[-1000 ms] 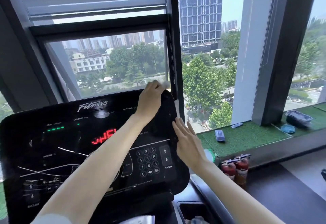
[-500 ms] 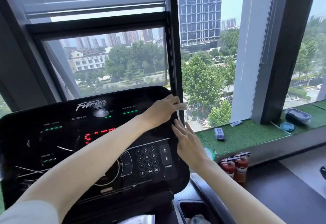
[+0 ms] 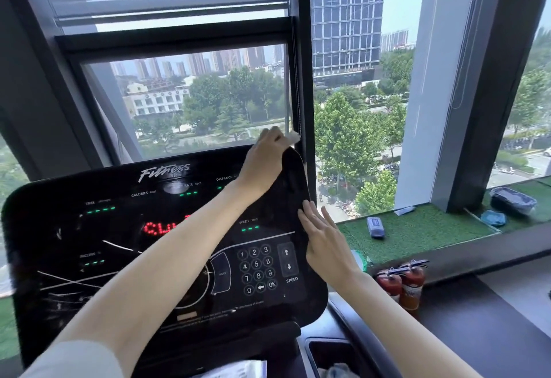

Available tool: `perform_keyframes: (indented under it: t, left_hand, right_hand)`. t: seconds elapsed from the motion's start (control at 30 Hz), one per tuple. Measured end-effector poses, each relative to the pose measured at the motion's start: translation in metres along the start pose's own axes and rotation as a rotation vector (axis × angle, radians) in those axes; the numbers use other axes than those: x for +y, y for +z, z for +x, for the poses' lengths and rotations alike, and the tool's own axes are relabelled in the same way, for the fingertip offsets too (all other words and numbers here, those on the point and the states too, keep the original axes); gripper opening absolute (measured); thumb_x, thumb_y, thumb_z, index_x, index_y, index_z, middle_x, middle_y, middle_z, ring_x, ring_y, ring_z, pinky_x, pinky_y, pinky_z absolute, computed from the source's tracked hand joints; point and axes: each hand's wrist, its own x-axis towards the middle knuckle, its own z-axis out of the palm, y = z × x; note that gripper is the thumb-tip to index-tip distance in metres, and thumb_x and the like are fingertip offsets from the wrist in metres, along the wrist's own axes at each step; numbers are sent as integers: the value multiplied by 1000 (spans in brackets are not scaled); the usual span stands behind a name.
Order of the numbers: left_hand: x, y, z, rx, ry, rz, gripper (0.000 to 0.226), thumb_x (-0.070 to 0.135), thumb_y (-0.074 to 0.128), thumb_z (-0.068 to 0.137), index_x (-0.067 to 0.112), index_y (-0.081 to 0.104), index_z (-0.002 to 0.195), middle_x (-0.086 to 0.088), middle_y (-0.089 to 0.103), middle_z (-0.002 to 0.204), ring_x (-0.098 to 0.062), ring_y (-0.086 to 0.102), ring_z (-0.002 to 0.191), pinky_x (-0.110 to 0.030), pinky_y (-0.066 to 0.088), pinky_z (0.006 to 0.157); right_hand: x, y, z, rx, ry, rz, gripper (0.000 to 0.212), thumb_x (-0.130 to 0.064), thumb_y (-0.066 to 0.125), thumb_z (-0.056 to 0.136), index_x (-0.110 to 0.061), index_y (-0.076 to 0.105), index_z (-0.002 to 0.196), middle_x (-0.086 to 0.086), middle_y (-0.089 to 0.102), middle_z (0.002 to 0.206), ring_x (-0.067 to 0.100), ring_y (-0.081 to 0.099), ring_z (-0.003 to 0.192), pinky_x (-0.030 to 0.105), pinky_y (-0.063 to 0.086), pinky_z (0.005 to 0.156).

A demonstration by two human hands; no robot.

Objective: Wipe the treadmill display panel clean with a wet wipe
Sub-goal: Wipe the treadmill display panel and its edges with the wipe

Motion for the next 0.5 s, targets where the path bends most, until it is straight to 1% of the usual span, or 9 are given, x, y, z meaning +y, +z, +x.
perform_keyframes:
  t: [0.03, 0.1, 0.17, 0.2, 0.27, 0.33, 0.37, 0.4, 0.5]
  left_hand:
    - [4, 2, -2, 11, -17, 0, 54, -14, 46, 84, 15, 53, 129, -3, 48, 105, -15, 39, 98, -31, 47, 76]
    - [16, 10, -16, -119, 169, 36, 52, -14, 49, 83, 12, 54, 128, -5, 50, 109, -18, 41, 101, -32, 51, 73]
    - [18, 10, -25, -271, 383, 47, 54, -12, 49, 83, 16, 52, 129, -3, 48, 110, -17, 40, 103, -27, 49, 68]
    - [14, 6, -20, -282, 396, 52, 55, -12, 49, 84, 19, 51, 130, -2, 47, 110, -14, 39, 103, -25, 45, 68]
    - [3, -1, -3, -164, 240, 36, 57, -13, 46, 86, 21, 50, 131, 0, 46, 106, -11, 37, 98, -23, 39, 73]
    - [-2, -4, 3, -1, 22, 1, 56, -13, 45, 86, 20, 52, 131, -1, 47, 102, -11, 36, 94, -28, 43, 76]
    - [1, 0, -2, 15, -1, -3, 56, -14, 46, 85, 18, 53, 131, -2, 48, 102, -13, 37, 94, -32, 47, 76]
    - [6, 6, -10, -24, 55, 1, 57, -15, 48, 83, 17, 53, 129, -3, 49, 104, -15, 40, 95, -34, 49, 75]
    - [21, 19, -43, -284, 408, 3, 51, -14, 53, 79, 11, 54, 124, -6, 49, 110, -19, 42, 103, -31, 52, 70]
  right_hand:
    - [-1, 0, 0, 0, 3, -2, 67, 13, 45, 70, 3, 41, 136, 18, 32, 147, 24, 25, 140, 39, 8, 116]
    - [-1, -2, 0, -5, 1, -15, 67, 12, 45, 71, 3, 40, 137, 18, 31, 148, 24, 24, 140, 38, 6, 115]
    - [-1, -4, -1, -7, -14, -29, 67, 11, 45, 73, 2, 37, 139, 17, 27, 150, 23, 20, 142, 35, 3, 116]
    - [-1, -5, -1, -12, -23, -38, 67, 10, 44, 74, 1, 35, 140, 17, 25, 151, 23, 18, 142, 34, 1, 116]
    - [0, -5, -1, -24, -35, -54, 67, 9, 43, 76, 1, 31, 141, 17, 22, 152, 23, 16, 143, 33, 0, 116]
    - [0, -4, -1, -21, -34, -60, 67, 9, 43, 76, 2, 31, 141, 17, 22, 152, 23, 17, 143, 33, 2, 117]
    - [0, -3, -1, -21, -33, -64, 67, 9, 43, 75, 2, 32, 141, 17, 23, 151, 23, 17, 143, 34, 3, 117]
    - [0, -2, -2, -21, -32, -68, 67, 9, 43, 75, 2, 32, 141, 17, 24, 151, 23, 18, 142, 35, 5, 117]
    - [0, -1, -1, -16, -21, -68, 65, 9, 48, 72, 5, 38, 136, 22, 35, 145, 28, 27, 139, 42, 15, 116]
